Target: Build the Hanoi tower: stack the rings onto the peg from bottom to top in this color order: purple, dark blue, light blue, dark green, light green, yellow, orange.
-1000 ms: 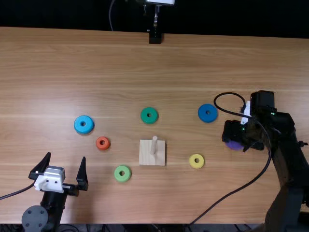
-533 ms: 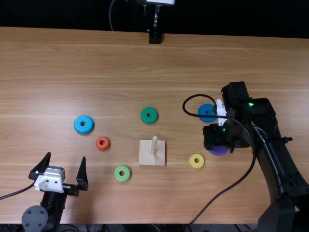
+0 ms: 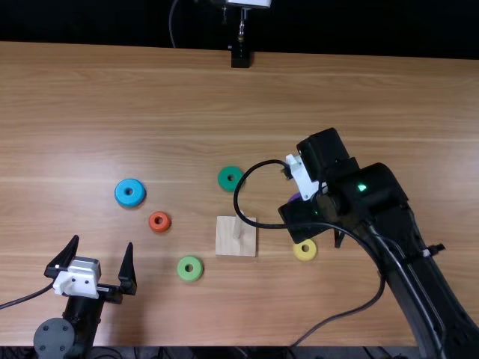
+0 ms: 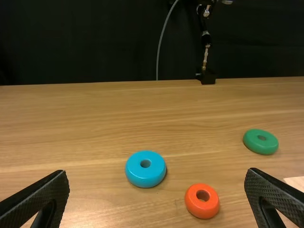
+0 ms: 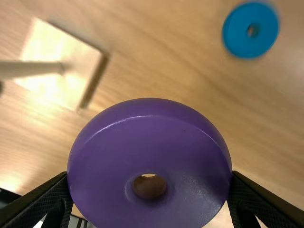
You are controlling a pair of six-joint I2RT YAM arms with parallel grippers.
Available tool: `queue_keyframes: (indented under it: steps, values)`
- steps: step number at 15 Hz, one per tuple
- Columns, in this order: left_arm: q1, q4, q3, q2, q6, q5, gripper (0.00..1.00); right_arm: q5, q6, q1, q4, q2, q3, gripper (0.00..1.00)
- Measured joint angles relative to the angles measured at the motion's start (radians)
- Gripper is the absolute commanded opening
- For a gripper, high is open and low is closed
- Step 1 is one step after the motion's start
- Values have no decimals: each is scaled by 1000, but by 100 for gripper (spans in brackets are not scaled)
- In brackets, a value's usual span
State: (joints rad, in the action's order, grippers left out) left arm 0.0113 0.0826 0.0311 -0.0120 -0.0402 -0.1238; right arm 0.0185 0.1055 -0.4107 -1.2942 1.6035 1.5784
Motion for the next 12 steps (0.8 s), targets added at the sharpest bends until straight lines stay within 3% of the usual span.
queue_keyframes:
  steps: [3,8,12]
  values:
    - [0,0,0,0,0,1,100,4,8,-35,5,-8,74,0]
    - [0,0,0,0,0,1,100,4,17,-167,0,-7,157,0]
    - [0,0,0,0,0,1,100,3,18,-210,-3,-8,204,0]
